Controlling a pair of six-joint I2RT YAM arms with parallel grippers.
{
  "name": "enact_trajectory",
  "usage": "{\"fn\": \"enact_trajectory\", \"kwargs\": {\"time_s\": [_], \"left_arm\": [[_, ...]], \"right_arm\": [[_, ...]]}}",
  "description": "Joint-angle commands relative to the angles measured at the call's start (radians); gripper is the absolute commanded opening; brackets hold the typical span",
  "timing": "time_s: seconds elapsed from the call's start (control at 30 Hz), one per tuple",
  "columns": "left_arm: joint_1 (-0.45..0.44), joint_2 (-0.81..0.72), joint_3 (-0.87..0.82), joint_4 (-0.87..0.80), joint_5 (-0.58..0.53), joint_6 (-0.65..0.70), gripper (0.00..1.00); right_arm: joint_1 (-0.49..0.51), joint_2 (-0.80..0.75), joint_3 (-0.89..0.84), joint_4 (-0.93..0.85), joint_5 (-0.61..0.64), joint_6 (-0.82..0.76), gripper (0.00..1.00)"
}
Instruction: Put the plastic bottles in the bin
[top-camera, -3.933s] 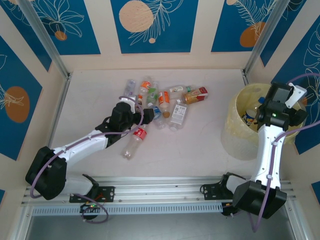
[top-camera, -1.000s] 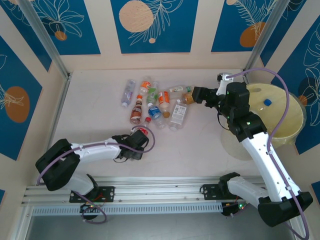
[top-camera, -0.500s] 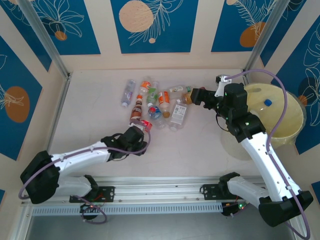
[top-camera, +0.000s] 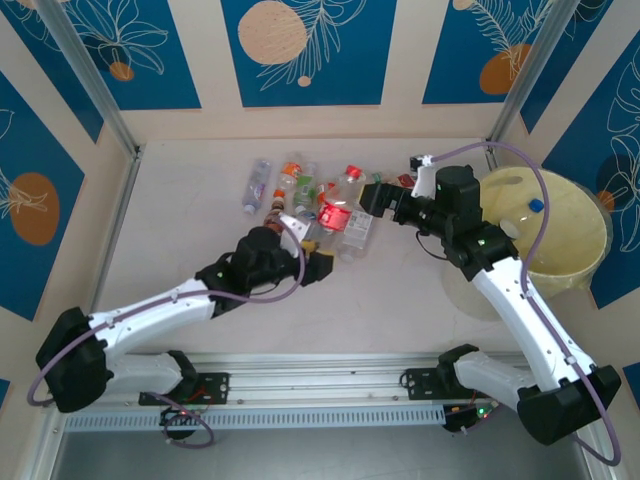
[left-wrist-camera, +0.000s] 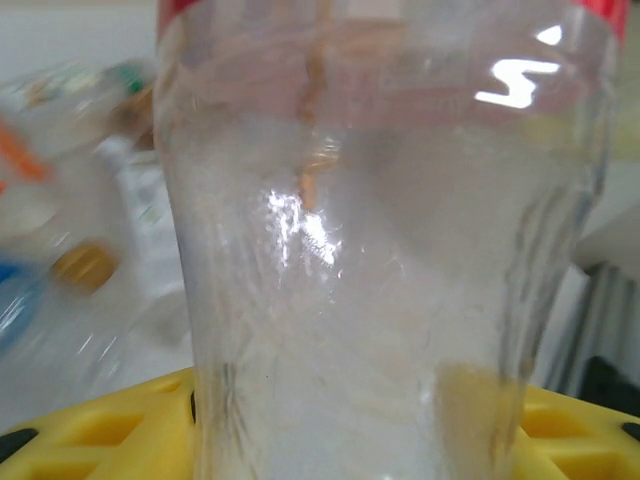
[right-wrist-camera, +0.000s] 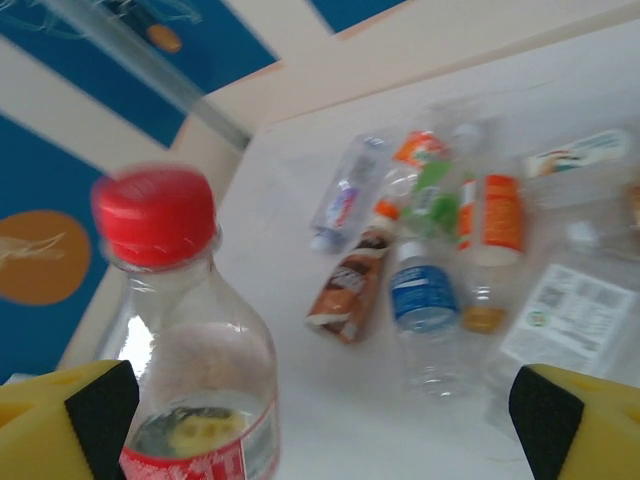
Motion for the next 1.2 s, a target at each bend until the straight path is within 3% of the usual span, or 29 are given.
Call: {"fn": "enact_trajectory", "kwargs": {"time_s": [0.0,0.1,0.23,0.37,0.57,0.77,0.87,0.9,1.0,1.03,1.1,1.17], "left_arm": [[0.001,0.053,0.102,0.133,0.215,0.067,0.00],[0.001,0.086,0.111,0.207,0.262,0.032,0.00],[0.001,0.107,0.125,0.204,0.279,0.011,0.00],[0.002,0.104,0.118,0.211,0.273,0.007,0.00],[0.002,0.126,0.151,0.162,0.290,0.011,0.00],[0.002,0.139,0.154,0.152,0.272,0.015,0.00],[0.001,0.149,0.160,0.141,0.271,0.016,0.08],[0.001,0.153,0.162,0.139,0.268,0.016,0.15],[0.002,0.157,0.161,0.134,0.238,0.006,0.75],[0.001,0.157,0.159,0.132,0.219,0.004,0.87],[0.001,0.151,0.151,0.132,0.194,0.004,0.98],[0.003,0.141,0.137,0.142,0.184,0.007,1.00]], "right_arm": [[0.022,0.009,-0.017,0.113,-0.178,0.019,0.97],[0.036,0.017,-0.016,0.102,-0.152,0.019,0.98],[0.039,0.007,-0.036,0.145,-0.218,0.012,0.99],[0.038,-0.004,-0.050,0.140,-0.178,-0.002,0.98],[0.040,0.053,-0.005,0.085,-0.283,-0.019,0.93],[0.038,0.041,-0.006,0.081,-0.242,-0.031,0.62],[0.035,0.033,-0.004,0.071,-0.219,-0.036,0.52],[0.035,0.032,-0.005,0.069,-0.210,-0.036,0.50],[0.032,0.025,-0.003,0.059,-0.170,-0.035,0.47],[0.031,0.023,-0.004,0.053,-0.154,-0.034,0.46],[0.029,0.016,-0.002,0.045,-0.113,-0.035,0.44],[0.028,0.009,-0.002,0.035,-0.081,-0.041,0.43]]}}
